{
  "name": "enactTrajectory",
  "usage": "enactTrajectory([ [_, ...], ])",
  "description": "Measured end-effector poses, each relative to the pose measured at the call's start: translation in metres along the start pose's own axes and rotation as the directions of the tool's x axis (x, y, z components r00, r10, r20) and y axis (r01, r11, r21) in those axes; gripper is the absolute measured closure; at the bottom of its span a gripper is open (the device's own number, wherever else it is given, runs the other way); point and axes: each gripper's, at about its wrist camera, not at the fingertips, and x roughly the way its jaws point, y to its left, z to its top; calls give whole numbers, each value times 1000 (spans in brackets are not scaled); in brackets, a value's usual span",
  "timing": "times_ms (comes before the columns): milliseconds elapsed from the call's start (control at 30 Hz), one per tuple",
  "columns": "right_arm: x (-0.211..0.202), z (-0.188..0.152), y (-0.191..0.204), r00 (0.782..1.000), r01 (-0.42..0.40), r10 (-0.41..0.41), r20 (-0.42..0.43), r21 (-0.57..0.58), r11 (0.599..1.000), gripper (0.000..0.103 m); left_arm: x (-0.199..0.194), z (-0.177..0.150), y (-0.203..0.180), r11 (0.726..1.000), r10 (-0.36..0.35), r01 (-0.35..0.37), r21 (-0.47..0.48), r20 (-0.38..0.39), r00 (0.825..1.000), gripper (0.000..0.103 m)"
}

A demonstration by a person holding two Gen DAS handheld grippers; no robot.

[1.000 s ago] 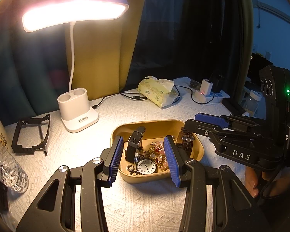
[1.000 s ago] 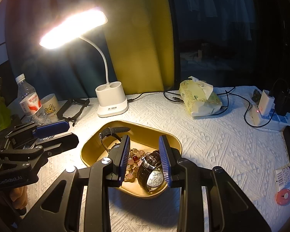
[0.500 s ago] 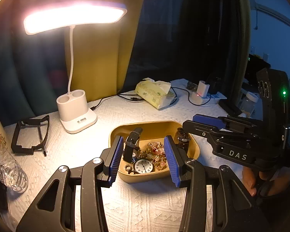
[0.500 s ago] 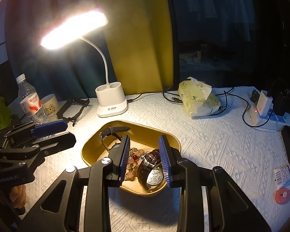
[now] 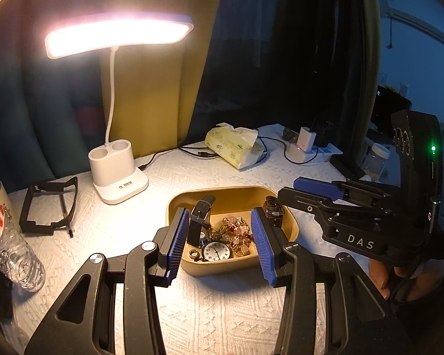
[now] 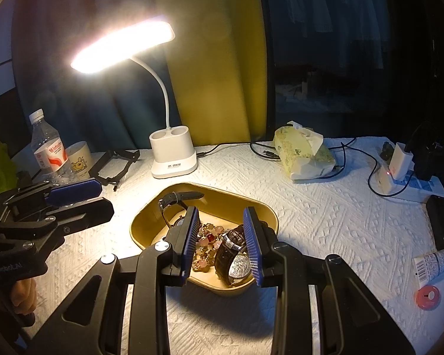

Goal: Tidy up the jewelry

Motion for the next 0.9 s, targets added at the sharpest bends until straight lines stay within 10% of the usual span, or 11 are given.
enactTrajectory([
  [900,-19,-5,12,1000,13,-13,11,-11,1000,72,-19,-5,-7,997,78,-78,26,18,997,57],
])
